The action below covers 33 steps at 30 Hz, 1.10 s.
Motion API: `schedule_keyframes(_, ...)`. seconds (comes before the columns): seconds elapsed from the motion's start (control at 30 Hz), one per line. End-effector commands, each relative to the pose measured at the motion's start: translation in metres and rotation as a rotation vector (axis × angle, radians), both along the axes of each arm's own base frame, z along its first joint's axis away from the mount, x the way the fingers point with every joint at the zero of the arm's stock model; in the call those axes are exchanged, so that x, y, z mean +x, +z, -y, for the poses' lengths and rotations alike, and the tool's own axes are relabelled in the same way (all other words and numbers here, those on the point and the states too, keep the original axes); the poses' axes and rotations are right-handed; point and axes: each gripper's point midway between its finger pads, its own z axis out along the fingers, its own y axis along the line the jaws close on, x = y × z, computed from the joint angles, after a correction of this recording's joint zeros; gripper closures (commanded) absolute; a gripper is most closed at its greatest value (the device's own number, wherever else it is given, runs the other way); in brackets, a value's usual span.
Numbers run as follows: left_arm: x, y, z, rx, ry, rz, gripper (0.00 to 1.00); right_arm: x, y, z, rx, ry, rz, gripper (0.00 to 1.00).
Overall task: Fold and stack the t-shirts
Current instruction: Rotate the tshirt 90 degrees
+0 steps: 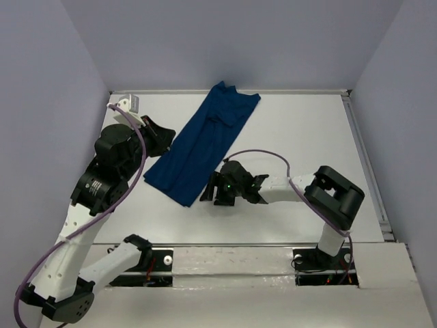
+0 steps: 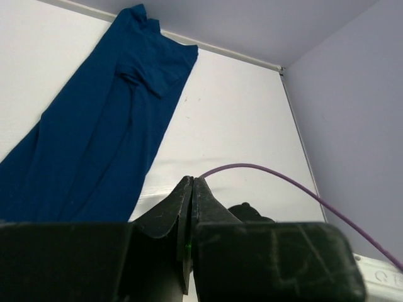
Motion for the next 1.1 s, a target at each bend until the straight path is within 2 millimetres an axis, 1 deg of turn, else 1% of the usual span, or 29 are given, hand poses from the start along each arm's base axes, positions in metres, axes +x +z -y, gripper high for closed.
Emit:
schedule_keyframes(0.0,-0.005,0.006,-0.002,-0.007,-0.01,0.034,1.0,0.024,0.004,-0.033,0.101,-0.103,0.005,0.29)
schedule_keyframes(0.13,-0.007,-0.001,-0.006,0.004,0.008,0.017,0.99,0.032,-0.025,-0.043,0.069,-0.142,-0.05,0.4)
schedule_keyframes(0.17,-0.007,-0.003,-0.007,0.006,0.011,0.01,0.95,0.033,-0.032,-0.045,0.064,-0.15,-0.067,0.48)
schedule_keyframes(0.2,-0.007,-0.005,-0.007,0.009,0.011,0.004,0.92,0.033,-0.039,-0.046,0.056,-0.16,-0.083,0.5)
schedule_keyframes(0.23,-0.006,-0.008,-0.007,0.017,0.013,-0.004,0.91,0.035,-0.048,-0.047,0.048,-0.175,-0.098,0.61)
schedule_keyframes(0.27,-0.006,-0.011,-0.009,0.027,0.024,-0.016,0.91,0.035,-0.051,-0.047,0.043,-0.182,-0.103,0.91)
schedule_keyframes(0.3,-0.004,-0.015,-0.009,0.031,0.03,-0.029,0.91,0.036,-0.051,-0.047,0.054,-0.201,-0.111,0.97)
schedule_keyframes(0.33,-0.003,-0.018,-0.01,0.039,0.035,-0.041,0.91,0.029,-0.06,-0.036,0.037,-0.211,-0.126,1.0)
schedule_keyframes(0.37,-0.001,-0.022,-0.01,0.043,0.038,-0.054,0.91,0.033,-0.051,-0.027,0.057,-0.232,-0.114,1.0)
schedule_keyframes(0.4,0.0,-0.029,-0.007,0.045,0.033,-0.071,0.89,0.034,-0.05,-0.016,0.056,-0.245,-0.106,1.0)
schedule_keyframes(0.43,0.001,-0.032,-0.006,0.034,0.03,-0.077,0.89,0.042,-0.049,0.0,0.058,-0.271,-0.097,1.0)
schedule_keyframes(0.47,0.002,-0.032,-0.003,0.022,0.025,-0.071,0.88,0.033,-0.05,0.025,0.042,-0.282,-0.1,1.0)
schedule_keyframes(0.5,0.001,-0.043,0.0,0.021,0.011,-0.091,0.88,0.038,-0.046,0.044,0.049,-0.289,-0.086,1.0)
schedule_keyframes(0.53,0.002,-0.05,0.002,0.014,0.005,-0.103,0.88,0.033,-0.045,0.059,0.044,-0.286,-0.086,1.0)
schedule_keyframes(0.57,0.003,-0.056,0.004,0.014,-0.001,-0.118,0.87,0.015,-0.057,0.083,0.002,-0.276,-0.115,1.0)
schedule_keyframes(0.6,0.005,-0.074,0.007,0.034,-0.009,-0.159,0.87,0.014,-0.035,0.09,0.022,-0.237,-0.051,1.0)
schedule_keyframes(0.63,0.005,-0.085,0.007,0.053,-0.009,-0.186,0.85,-0.001,-0.041,0.108,-0.051,-0.22,-0.069,1.0)
schedule_keyframes(0.67,0.006,-0.095,0.007,0.069,-0.008,-0.211,0.84,-0.01,-0.039,0.118,-0.085,-0.204,-0.064,1.0)
schedule_keyframes(0.7,0.005,-0.116,0.007,0.092,-0.01,-0.258,0.83,-0.028,-0.035,0.136,-0.126,-0.178,-0.069,1.0)
schedule_keyframes(0.77,0.005,-0.135,0.007,0.107,-0.012,-0.293,0.8,-0.044,-0.032,0.157,-0.179,-0.178,-0.08,1.0)
schedule_keyframes(0.8,0.002,-0.154,0.008,0.111,-0.012,-0.332,0.79,-0.051,-0.029,0.166,-0.199,-0.184,-0.083,1.0)
schedule_keyframes(0.83,0.001,-0.165,0.008,0.118,-0.011,-0.357,0.77,-0.061,-0.023,0.183,-0.231,-0.2,-0.083,1.0)
schedule_keyframes(0.87,0.0,-0.177,0.007,0.13,-0.011,-0.382,0.71,-0.066,-0.02,0.19,-0.24,-0.209,-0.082,0.98)
schedule_keyframes(0.9,-0.008,-0.204,0.01,0.146,-0.035,-0.459,0.69,-0.077,-0.021,0.201,-0.271,-0.22,-0.114,0.98)
schedule_keyframes(0.93,-0.012,-0.217,0.009,0.158,-0.039,-0.493,0.68,-0.078,-0.011,0.204,-0.242,-0.235,-0.088,0.97)
schedule_keyframes(0.97,-0.021,-0.242,0.009,0.169,-0.053,-0.55,0.64,-0.087,-0.011,0.209,-0.246,-0.236,-0.117,0.98)
schedule_keyframes(1.0,-0.026,-0.253,0.007,0.178,-0.055,-0.573,0.62,-0.087,-0.007,0.208,-0.226,-0.241,-0.104,0.98)
schedule_keyframes(1.03,-0.031,-0.265,0.005,0.179,-0.05,-0.606,0.61,-0.094,-0.005,0.213,-0.223,-0.24,-0.118,0.96)
schedule_keyframes(1.07,-0.041,-0.281,0.006,0.181,-0.068,-0.645,0.57,-0.095,-0.004,0.216,-0.222,-0.253,-0.123,0.9)
